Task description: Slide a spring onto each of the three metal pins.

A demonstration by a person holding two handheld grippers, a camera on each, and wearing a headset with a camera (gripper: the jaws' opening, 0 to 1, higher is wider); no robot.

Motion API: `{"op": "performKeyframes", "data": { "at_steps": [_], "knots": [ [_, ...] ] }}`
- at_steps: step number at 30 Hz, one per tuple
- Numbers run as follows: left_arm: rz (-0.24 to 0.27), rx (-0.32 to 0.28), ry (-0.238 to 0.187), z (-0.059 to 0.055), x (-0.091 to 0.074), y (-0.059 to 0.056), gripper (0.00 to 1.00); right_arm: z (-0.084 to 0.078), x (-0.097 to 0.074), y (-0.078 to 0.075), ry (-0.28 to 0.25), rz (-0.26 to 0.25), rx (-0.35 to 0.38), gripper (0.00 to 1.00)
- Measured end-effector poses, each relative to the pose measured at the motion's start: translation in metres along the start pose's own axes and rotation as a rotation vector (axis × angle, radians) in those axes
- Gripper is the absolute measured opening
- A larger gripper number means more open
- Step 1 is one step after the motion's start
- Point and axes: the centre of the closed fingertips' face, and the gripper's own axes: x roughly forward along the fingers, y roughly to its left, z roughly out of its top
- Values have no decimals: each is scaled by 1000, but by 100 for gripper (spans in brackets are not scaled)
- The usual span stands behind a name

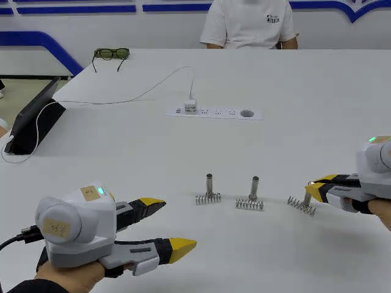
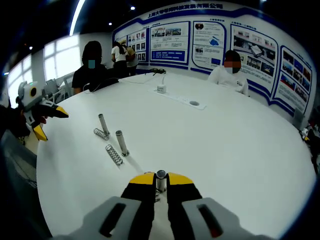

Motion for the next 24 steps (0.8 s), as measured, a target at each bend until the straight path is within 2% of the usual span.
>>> {"op": "performKeyframes", "data": {
  "at_steps": [15, 20, 24],
  "knots": [
    [2, 2, 6, -3, -4, -4, 59, -9, 1, 3, 24, 14, -19, 11],
    [4, 1, 6, -4, -5, -4, 59, -20, -4, 2, 45, 19, -27, 13],
    [0, 3, 7, -3, -4, -5, 59, -31, -6, 6, 69, 49, -47, 13]
  ]
}}
